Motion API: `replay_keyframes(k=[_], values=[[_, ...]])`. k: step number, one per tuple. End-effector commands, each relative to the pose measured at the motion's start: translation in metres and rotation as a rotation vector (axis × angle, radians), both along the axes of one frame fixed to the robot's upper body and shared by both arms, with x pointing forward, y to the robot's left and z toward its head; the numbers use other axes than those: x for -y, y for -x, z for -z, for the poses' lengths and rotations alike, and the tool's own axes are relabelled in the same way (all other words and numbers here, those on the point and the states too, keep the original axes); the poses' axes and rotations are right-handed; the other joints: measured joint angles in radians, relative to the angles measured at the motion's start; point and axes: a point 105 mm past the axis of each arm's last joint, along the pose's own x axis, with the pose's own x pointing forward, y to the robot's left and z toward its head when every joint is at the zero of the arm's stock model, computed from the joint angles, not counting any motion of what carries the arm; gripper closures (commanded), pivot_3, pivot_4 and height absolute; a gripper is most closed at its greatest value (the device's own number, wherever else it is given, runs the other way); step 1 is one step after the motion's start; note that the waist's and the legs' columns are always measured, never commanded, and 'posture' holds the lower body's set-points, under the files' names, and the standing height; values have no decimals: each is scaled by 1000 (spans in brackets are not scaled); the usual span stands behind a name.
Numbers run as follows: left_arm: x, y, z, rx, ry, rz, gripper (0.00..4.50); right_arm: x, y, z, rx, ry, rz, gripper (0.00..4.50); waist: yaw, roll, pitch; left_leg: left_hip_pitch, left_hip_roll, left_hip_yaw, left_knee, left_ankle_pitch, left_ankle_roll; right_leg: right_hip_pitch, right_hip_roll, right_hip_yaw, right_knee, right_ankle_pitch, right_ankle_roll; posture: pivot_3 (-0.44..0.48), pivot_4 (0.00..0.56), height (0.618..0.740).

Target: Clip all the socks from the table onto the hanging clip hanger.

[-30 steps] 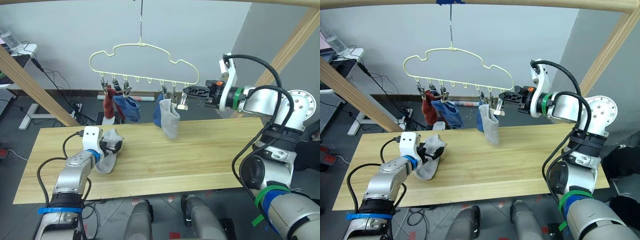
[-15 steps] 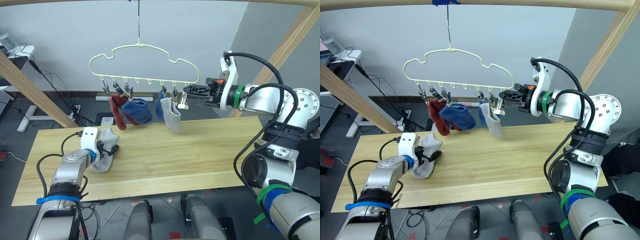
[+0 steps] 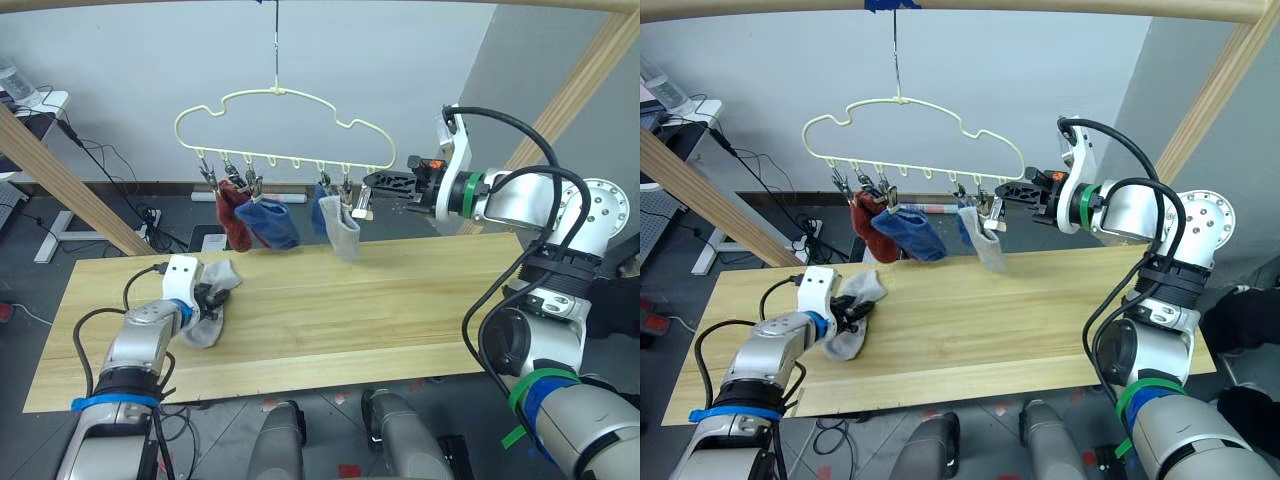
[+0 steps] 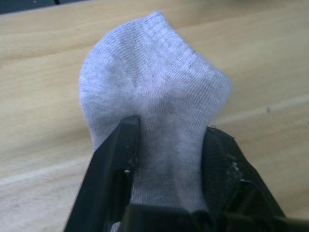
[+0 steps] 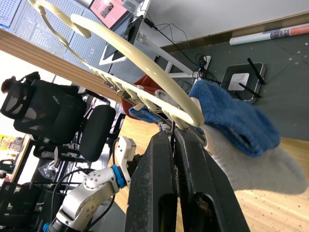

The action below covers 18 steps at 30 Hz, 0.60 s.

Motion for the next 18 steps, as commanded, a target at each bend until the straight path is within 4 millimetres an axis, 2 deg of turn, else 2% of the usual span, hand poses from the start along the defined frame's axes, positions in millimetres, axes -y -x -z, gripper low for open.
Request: replay_keyframes(k=[1, 6, 9, 13, 16, 18], values=[[4, 5, -4, -6, 6, 36, 3169, -3, 5, -15, 48, -33, -34, 4500, 0, 0, 0, 0, 0, 0, 0, 0, 0, 0, 0, 0, 0, 0, 0, -18, 266, 740], [13, 7, -16, 23, 42, 78, 4001, -4, 4, -15, 43, -35, -35, 4500, 1, 0, 0, 0, 0, 0, 0, 0, 0, 0, 0, 0, 0, 0, 0, -7, 269, 740], [39, 11, -34, 69, 134, 199, 4476, -4, 4, -13, 36, -34, -36, 4500, 1, 0, 0, 0, 0, 0, 0, 0, 0, 0, 0, 0, -1, 0, 0, -4, 270, 740], [72, 24, -67, 147, 226, 385, 4491, -5, 3, -12, 29, -39, -44, 4500, 3, 0, 0, -1, 0, -1, 0, 0, 0, 0, 0, -1, -2, 0, 0, 7, 273, 740], [85, 32, -81, 175, 251, 470, 4491, -6, 3, -11, 22, -42, -48, 4500, 3, 0, 0, -1, 0, 0, 0, 0, 0, 0, 0, -1, -2, 0, 0, 8, 274, 740], [107, 45, -104, 257, 231, 636, 4491, -6, 2, -10, 9, -52, -49, 4500, 2, 0, 0, -1, 0, -1, 0, 0, 0, 0, 0, -1, -1, 0, 0, 9, 272, 740]])
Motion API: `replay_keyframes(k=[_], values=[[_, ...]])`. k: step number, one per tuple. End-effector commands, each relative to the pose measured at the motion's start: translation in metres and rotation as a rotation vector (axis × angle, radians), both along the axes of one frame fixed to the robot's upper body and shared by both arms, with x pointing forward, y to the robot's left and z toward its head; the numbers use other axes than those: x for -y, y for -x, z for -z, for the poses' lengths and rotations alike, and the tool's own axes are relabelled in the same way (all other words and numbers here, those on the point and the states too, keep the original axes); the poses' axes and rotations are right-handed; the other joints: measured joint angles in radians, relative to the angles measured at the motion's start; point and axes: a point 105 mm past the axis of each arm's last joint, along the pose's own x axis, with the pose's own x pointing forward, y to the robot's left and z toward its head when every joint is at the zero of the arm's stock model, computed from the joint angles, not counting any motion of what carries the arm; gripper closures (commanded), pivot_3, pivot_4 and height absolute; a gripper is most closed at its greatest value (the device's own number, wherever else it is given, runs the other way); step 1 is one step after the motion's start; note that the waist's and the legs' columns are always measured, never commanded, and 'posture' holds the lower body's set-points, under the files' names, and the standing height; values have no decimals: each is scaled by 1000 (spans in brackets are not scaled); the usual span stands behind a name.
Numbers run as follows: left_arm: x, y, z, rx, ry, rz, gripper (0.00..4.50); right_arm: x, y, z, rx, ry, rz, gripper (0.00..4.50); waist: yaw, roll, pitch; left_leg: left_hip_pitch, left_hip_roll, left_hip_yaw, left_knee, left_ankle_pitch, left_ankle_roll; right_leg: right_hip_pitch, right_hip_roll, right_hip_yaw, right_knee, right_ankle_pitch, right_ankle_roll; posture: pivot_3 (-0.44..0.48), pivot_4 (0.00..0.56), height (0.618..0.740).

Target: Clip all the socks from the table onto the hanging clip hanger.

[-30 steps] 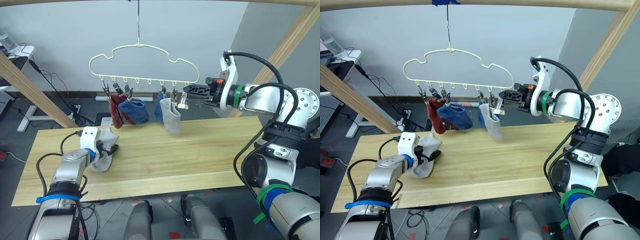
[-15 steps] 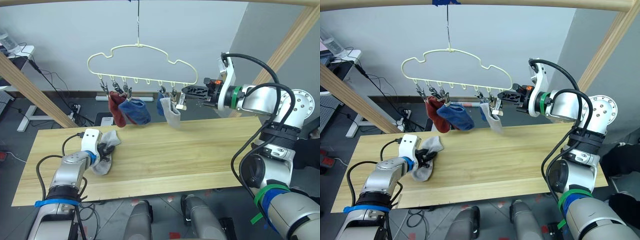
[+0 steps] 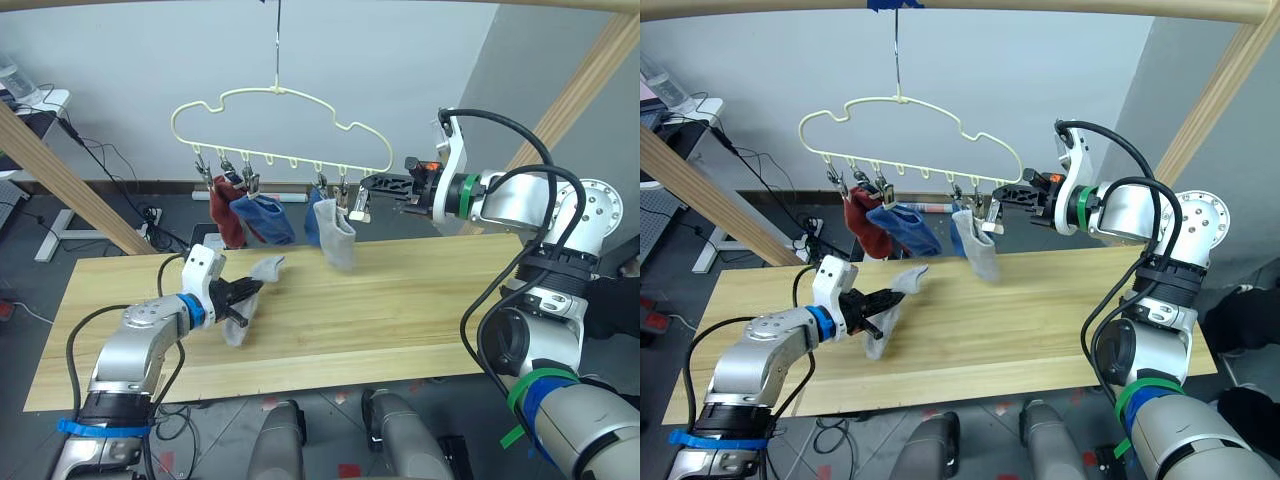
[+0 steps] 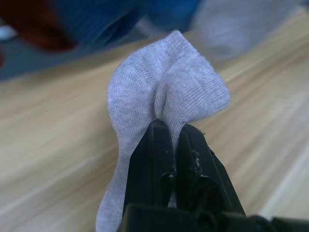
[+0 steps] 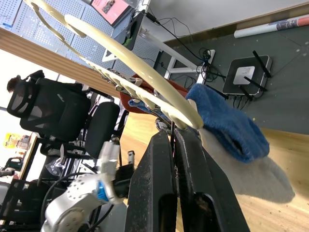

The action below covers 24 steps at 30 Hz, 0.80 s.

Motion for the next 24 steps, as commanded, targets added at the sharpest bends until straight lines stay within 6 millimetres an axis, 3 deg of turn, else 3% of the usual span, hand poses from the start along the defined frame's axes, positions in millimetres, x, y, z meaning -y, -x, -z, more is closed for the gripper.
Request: replay_keyframes(k=[1, 5, 9, 16, 24], values=[[32, 22, -42, 182, -3, 233, 4491, -3, 4, -14, 36, -45, -32, 4500, -1, 0, 0, 0, 0, 0, 0, 0, 0, 0, 0, 0, 0, 0, 0, 9, 272, 740], [57, 32, -65, 395, -38, 363, 4491, -2, -1, -12, -9, -91, -17, 4500, 5, 0, 0, 0, 0, 0, 0, 0, 0, 0, 0, 0, -1, 0, 0, 3, 268, 740], [65, 34, -74, 526, -52, 389, 4491, -2, -4, -10, -43, -113, 2, 4500, 4, 0, 0, 0, 0, 1, 1, 0, 0, 0, 0, 1, -1, 0, 0, -2, 264, 740], [71, 24, -81, 649, -57, 358, 4491, -5, -6, -12, -84, -167, 19, 4500, 4, 0, 0, 0, 0, 1, 0, 0, 0, 0, 0, 1, -1, 0, 0, -10, 254, 740], [77, 20, -76, 657, -53, 346, 4491, -10, -1, -13, -89, -177, 9, 4500, -1, 0, 0, -1, 0, 1, 1, 0, 0, 0, 0, 1, 0, 1, 0, -16, 250, 740]])
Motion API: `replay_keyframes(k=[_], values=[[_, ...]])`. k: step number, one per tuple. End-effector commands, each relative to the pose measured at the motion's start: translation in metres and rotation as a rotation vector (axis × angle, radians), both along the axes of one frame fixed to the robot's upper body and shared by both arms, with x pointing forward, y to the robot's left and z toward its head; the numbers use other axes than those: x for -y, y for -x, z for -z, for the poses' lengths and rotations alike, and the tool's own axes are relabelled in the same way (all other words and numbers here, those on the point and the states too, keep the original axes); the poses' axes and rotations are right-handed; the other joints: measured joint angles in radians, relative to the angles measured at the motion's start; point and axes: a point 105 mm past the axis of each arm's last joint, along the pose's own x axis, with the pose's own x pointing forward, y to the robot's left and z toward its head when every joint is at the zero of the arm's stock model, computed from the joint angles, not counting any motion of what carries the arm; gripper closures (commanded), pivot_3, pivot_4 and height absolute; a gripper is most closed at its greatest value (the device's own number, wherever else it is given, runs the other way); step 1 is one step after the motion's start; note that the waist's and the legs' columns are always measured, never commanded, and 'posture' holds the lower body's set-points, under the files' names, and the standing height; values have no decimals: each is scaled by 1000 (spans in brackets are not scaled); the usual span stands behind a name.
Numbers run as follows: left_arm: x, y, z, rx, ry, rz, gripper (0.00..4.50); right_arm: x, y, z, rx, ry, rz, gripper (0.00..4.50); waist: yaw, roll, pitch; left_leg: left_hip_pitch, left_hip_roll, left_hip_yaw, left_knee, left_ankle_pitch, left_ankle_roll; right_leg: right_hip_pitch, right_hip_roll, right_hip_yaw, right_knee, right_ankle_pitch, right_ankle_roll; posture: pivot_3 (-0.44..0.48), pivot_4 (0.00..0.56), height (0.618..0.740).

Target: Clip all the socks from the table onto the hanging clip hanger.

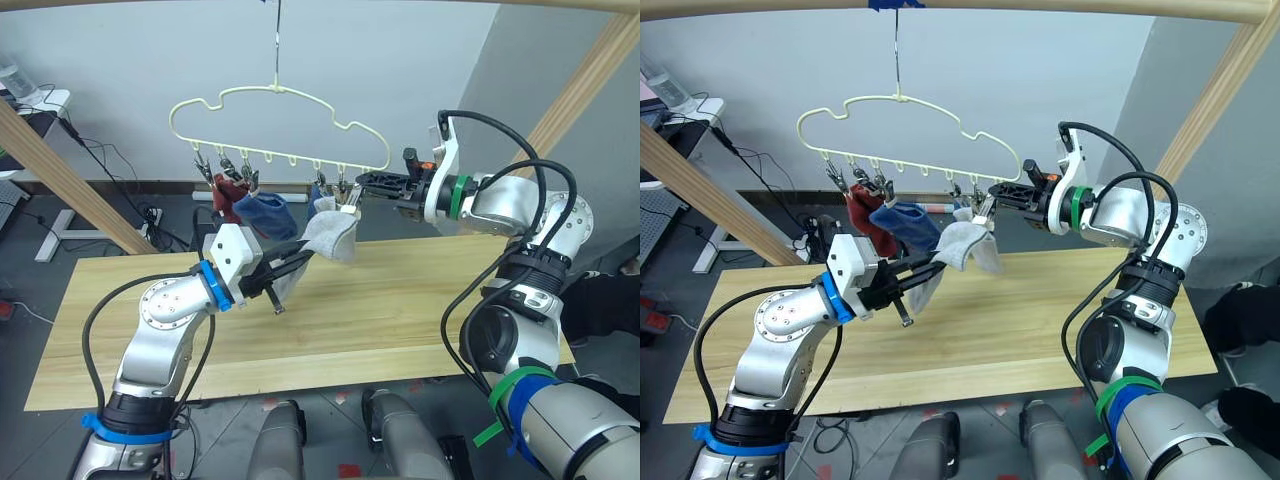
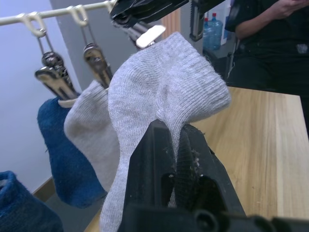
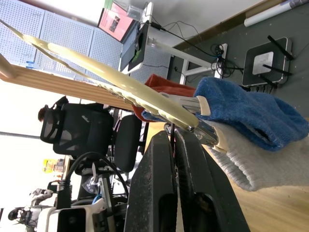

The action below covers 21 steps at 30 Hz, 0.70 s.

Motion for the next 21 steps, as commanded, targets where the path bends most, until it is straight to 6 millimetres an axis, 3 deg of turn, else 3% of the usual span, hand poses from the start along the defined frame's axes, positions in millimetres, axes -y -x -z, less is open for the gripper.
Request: replay_keyframes(k=[1, 21], values=[[6, 2, -3, 41, -8, 16, 4491, -4, 7, -15, 52, -39, -27, 4500, -1, 0, 0, 0, 0, 0, 0, 0, 0, 0, 0, 0, 0, 0, 0, -16, 250, 740], [11, -7, -13, 70, 37, 8, 4491, -8, 21, -15, 21, -23, -35, 4500, -2, 0, 0, -1, 0, 0, 2, 0, 0, 0, 0, 0, 1, -1, 1, -20, 257, 740]])
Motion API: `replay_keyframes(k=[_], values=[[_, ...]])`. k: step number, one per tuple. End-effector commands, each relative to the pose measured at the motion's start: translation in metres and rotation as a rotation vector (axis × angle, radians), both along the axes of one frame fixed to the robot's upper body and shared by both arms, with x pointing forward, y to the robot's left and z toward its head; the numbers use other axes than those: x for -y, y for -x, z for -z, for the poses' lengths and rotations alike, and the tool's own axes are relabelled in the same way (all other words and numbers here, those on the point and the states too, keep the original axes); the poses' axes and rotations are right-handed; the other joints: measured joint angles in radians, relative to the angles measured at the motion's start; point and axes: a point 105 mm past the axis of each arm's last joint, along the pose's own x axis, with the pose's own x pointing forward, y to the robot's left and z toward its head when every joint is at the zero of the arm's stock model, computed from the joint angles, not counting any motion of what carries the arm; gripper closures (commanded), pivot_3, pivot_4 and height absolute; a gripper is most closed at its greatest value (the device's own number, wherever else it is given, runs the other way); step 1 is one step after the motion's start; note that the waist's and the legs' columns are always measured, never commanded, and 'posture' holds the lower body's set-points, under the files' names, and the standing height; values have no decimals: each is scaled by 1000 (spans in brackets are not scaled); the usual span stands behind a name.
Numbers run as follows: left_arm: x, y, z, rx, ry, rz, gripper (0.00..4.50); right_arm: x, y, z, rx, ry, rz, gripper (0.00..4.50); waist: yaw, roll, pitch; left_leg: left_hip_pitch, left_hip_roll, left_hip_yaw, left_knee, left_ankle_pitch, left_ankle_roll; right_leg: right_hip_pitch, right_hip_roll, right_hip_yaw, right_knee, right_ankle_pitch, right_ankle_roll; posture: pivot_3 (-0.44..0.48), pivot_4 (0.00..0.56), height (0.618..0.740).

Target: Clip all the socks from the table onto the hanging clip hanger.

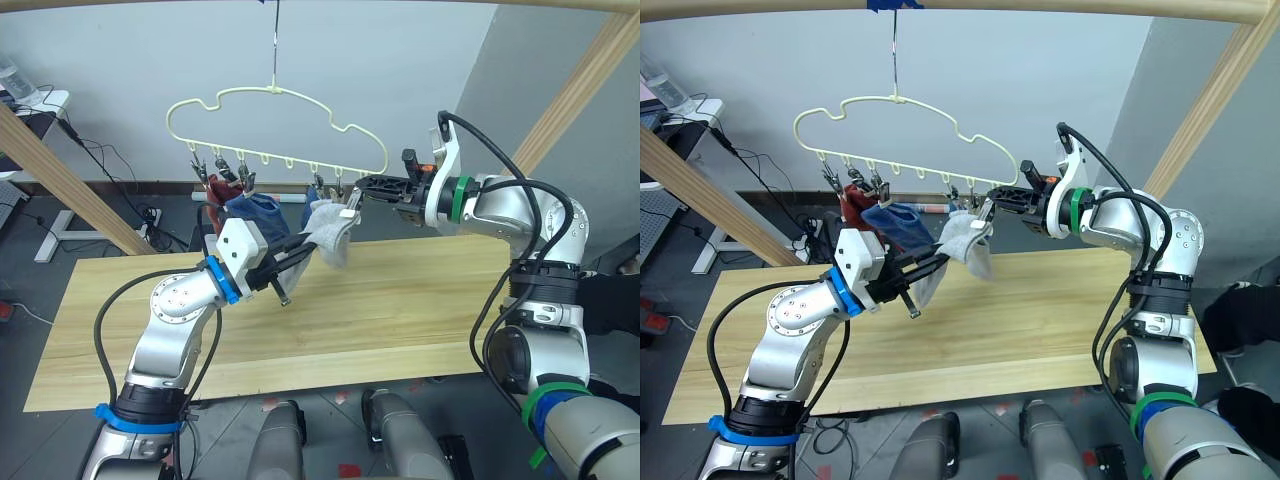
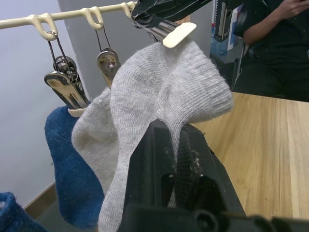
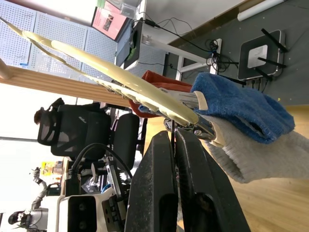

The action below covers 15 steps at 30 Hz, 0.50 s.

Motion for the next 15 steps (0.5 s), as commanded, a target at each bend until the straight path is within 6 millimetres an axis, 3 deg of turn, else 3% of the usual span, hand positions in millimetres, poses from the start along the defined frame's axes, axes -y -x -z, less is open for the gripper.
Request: replay_keyframes(k=[1, 3, 13, 15], values=[[5, 2, -8, 44, 11, 17, 4500, -5, 10, -14, 64, -35, -52, 4256, 0, 0, 0, 0, 0, 0, 0, 0, 0, 0, 0, 0, 0, 0, 0, -20, 257, 740], [5, 2, -8, 43, 8, 18, 4500, -5, 11, -14, 68, -34, -53, 3790, 0, 0, 0, 0, 0, 0, 1, 0, 0, 0, 0, 0, 0, 0, 0, -20, 257, 740], [6, 1, -9, 43, 9, 20, 4500, -3, 11, -12, 75, -24, -61, 45, 1, 0, 0, -2, 0, -1, 5, 0, 0, 0, 0, 0, 1, 0, 1, -22, 257, 740], [6, 1, -8, 39, 4, 18, 4500, 1, 11, -12, 85, -11, -57, 45, 1, 0, 0, -2, 0, -1, 7, 0, 0, 0, 0, 0, 2, 0, 2, -22, 257, 740]])
